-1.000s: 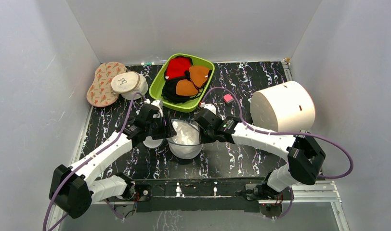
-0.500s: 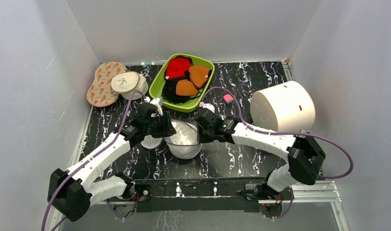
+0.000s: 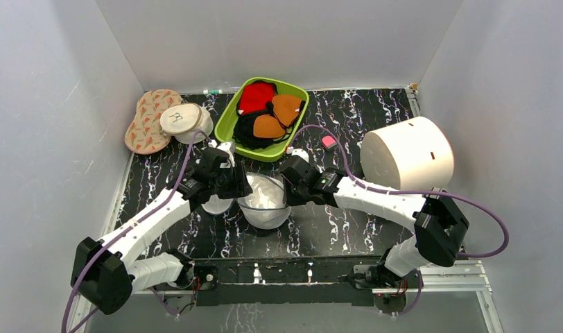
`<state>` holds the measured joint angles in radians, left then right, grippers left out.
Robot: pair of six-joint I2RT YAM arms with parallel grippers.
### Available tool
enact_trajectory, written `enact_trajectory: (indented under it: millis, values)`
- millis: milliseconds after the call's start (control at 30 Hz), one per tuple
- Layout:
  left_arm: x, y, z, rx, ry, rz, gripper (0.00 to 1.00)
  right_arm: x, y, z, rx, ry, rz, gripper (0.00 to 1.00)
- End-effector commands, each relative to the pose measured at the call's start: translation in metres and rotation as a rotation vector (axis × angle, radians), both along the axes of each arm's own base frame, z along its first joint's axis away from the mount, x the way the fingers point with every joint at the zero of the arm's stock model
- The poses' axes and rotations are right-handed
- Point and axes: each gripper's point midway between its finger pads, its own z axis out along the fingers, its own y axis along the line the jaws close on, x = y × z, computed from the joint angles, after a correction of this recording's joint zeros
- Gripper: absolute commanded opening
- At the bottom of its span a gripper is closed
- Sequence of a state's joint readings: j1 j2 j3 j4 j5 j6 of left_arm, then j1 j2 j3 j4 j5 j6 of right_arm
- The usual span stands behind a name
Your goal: Unzip the laundry bag and remove the bra
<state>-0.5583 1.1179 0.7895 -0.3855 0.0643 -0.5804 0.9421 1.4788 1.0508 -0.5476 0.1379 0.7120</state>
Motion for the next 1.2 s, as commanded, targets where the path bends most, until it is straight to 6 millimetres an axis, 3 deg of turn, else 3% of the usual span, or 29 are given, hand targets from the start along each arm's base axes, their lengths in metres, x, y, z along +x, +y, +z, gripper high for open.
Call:
enact_trajectory:
  millis: [0,267,533,667,833,933,1167]
  values:
    - [0.0,-0.002,0.005,-0.021,-0.016,-0.015,0.41,0.007,0.009,0.018,0.063,-0.047,-0.001,0.09]
    - [0.006,-0.013,0.005,-0.059,-0.017,-0.033,0.28,0.006,0.012,0.019,0.076,-0.043,0.01,0.05]
    - [0.011,-0.008,-0.002,0.029,-0.005,-0.076,0.33,0.005,0.01,0.023,0.084,-0.052,0.008,0.04]
    - [0.008,-0.013,-0.002,0.001,-0.001,-0.091,0.24,0.005,0.009,0.023,0.083,-0.056,0.007,0.03]
    - [0.01,-0.018,0.016,-0.056,-0.051,-0.086,0.14,0.005,0.01,0.022,0.084,-0.055,0.009,0.03]
    - [0.01,-0.02,0.031,-0.078,-0.084,-0.102,0.0,0.005,0.01,0.021,0.082,-0.051,0.012,0.02]
    - [0.002,-0.036,0.086,-0.205,-0.22,-0.211,0.0,0.006,0.009,0.021,0.082,-0.062,0.004,0.02]
